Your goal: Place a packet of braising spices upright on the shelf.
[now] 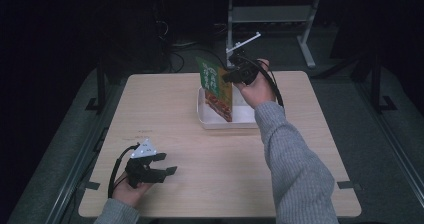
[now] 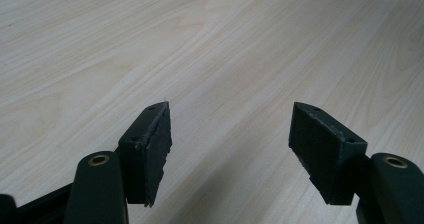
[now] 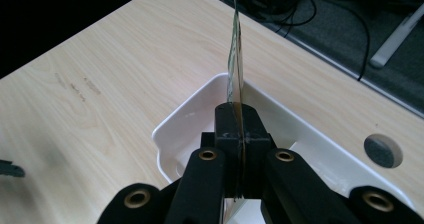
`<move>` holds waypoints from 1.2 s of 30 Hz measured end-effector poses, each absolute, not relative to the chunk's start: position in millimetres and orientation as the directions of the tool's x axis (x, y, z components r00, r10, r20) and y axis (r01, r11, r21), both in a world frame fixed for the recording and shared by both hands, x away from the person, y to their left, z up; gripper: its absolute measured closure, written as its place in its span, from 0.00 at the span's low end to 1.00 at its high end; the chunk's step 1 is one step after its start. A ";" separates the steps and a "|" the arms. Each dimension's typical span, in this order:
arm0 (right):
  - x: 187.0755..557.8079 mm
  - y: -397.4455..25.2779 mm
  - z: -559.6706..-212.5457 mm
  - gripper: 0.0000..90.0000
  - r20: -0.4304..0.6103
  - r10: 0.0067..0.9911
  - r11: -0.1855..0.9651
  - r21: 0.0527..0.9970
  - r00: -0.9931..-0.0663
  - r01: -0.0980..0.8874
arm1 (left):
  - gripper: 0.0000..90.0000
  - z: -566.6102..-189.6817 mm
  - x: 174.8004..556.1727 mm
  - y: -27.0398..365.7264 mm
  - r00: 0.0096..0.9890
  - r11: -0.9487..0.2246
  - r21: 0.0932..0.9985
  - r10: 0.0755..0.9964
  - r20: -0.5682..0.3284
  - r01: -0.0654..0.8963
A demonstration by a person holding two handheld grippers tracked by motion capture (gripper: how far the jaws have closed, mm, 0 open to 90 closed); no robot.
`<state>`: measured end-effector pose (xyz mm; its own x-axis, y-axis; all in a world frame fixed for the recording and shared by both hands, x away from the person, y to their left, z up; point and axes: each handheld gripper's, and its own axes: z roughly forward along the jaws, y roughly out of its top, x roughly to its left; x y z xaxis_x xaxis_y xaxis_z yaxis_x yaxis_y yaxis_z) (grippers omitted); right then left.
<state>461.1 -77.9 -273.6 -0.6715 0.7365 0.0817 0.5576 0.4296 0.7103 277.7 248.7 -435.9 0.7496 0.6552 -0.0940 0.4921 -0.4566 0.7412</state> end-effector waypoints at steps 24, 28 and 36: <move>453.8 -93.7 -281.6 0.99 0.124 0.773 0.424 0.630 -0.623 0.651 | 0.37 -437.1 276.8 244.8 0.758 -0.472 0.734 0.647 -0.089 0.489; 454.4 -95.0 -281.6 0.99 0.117 0.785 0.419 0.622 -0.608 0.661 | 0.37 -437.1 277.0 244.6 0.760 -0.475 0.733 0.645 -0.087 0.487; 455.6 -98.1 -281.5 0.99 0.107 0.804 0.412 0.609 -0.585 0.678 | 0.37 -437.3 276.9 244.3 0.760 -0.474 0.733 0.644 -0.089 0.488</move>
